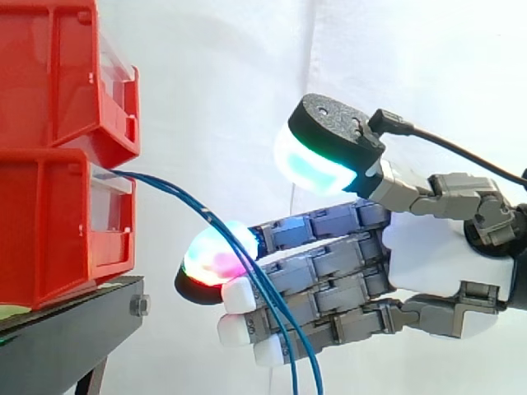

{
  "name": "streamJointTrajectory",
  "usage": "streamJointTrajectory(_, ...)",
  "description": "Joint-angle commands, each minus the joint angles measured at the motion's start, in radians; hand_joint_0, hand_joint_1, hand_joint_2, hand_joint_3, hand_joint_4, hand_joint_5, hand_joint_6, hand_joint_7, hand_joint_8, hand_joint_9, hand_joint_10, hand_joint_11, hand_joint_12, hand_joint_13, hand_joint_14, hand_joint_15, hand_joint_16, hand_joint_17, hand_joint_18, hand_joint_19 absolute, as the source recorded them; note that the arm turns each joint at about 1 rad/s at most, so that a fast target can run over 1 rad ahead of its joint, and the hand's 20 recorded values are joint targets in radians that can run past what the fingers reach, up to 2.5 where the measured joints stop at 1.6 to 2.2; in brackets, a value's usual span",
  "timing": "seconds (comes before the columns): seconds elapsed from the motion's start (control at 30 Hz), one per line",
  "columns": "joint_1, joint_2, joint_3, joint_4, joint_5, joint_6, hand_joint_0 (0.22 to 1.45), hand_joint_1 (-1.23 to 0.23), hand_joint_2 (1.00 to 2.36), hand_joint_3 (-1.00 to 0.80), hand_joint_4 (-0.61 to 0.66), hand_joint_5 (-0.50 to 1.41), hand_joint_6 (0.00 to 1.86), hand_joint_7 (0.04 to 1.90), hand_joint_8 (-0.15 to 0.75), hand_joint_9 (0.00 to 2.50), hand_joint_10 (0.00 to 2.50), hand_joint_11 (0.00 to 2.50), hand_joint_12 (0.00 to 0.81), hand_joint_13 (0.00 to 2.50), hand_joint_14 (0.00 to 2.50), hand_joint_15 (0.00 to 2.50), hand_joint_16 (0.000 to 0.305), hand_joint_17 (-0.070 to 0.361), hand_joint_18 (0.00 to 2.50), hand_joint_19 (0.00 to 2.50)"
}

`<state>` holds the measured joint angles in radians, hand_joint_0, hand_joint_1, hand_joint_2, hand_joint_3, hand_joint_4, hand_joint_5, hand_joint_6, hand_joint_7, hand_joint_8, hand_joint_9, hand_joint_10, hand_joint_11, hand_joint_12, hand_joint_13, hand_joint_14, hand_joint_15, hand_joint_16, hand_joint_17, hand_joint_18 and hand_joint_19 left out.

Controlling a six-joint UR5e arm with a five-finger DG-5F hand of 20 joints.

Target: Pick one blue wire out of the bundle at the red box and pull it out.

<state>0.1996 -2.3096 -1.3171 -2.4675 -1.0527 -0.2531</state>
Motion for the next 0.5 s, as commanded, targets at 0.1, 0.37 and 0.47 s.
streamJointTrajectory(0.1, 0.017, -0.002, 0.001, 0.010, 0.017, -0.003, 0.55, -0.74, 1.00, -0.46, 0.35, -0.15, 0.50, 0.92, 0.351, 0.73, 0.01, 0.44, 0.446, 0.66, 0.01, 0.32, 0.065, 0.147, 0.56, 0.39)
streamJointTrajectory(0.37, 0.026, -0.004, 0.001, -0.001, 0.019, 0.000, 0.57, -0.76, 1.01, -0.43, 0.35, -0.14, 0.50, 0.97, 0.350, 0.72, 0.01, 0.45, 0.442, 0.66, 0.01, 0.31, 0.064, 0.145, 0.57, 0.40)
streamJointTrajectory(0.47, 0.027, -0.004, -0.001, 0.002, 0.019, -0.003, 0.57, -0.76, 1.00, -0.44, 0.35, -0.14, 0.50, 0.97, 0.350, 0.72, 0.01, 0.45, 0.443, 0.66, 0.01, 0.31, 0.064, 0.145, 0.57, 0.40)
